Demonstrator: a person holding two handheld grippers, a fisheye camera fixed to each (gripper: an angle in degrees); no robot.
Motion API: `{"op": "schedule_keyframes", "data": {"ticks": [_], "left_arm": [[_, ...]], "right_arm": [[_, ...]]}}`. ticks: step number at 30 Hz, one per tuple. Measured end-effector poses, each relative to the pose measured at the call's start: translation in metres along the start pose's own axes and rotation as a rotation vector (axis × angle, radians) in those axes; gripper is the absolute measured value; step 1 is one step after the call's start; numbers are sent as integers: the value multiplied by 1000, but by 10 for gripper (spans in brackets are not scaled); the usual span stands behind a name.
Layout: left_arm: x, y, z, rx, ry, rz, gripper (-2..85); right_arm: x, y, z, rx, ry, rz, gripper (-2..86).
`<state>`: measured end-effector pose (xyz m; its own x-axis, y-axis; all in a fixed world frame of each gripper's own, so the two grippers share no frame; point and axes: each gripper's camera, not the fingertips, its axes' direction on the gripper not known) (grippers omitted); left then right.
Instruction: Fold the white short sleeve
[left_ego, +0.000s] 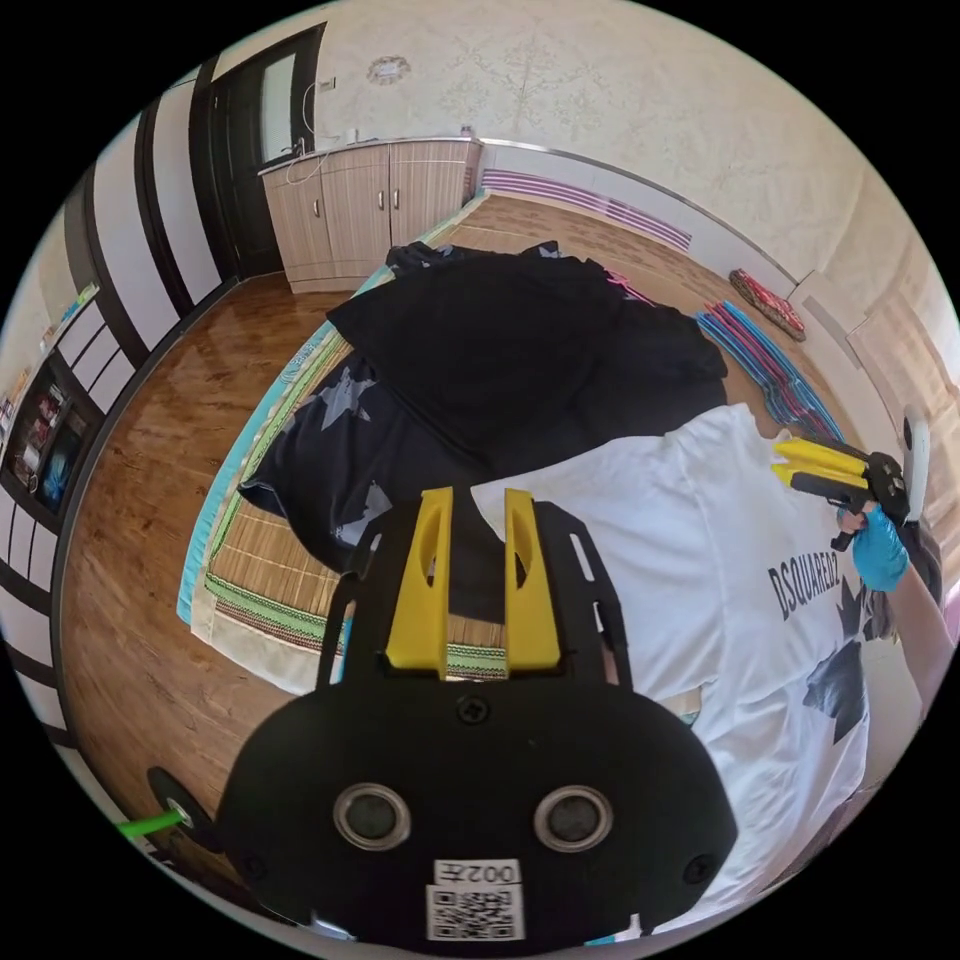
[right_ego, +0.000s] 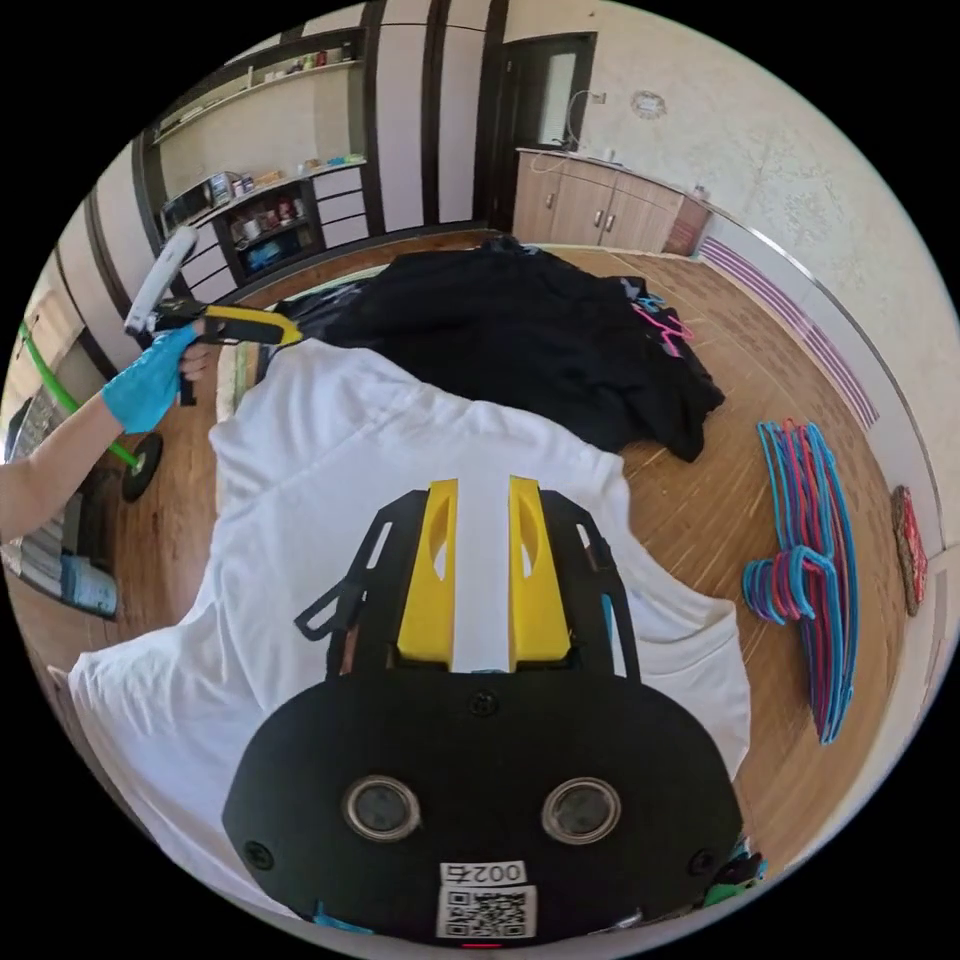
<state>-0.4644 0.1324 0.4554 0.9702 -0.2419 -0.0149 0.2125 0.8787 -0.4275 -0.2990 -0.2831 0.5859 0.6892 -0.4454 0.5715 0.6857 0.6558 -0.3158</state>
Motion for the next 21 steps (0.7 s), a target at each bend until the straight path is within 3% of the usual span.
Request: {"op": "schedule_keyframes", "data": {"ticks": [8,14,21], "left_arm": [[7,-6,22,-49,-1,5,15],[27,-1,-2,8,-62,33,-11],[59,3,-62,133,-51,107,-9]], "right_arm": [[-68,-3,11,-26,-236,-253,138],[-87,-11,29,-56,-183,-355,163],[-86,-6,47,-55,-169,-325,171]]}}
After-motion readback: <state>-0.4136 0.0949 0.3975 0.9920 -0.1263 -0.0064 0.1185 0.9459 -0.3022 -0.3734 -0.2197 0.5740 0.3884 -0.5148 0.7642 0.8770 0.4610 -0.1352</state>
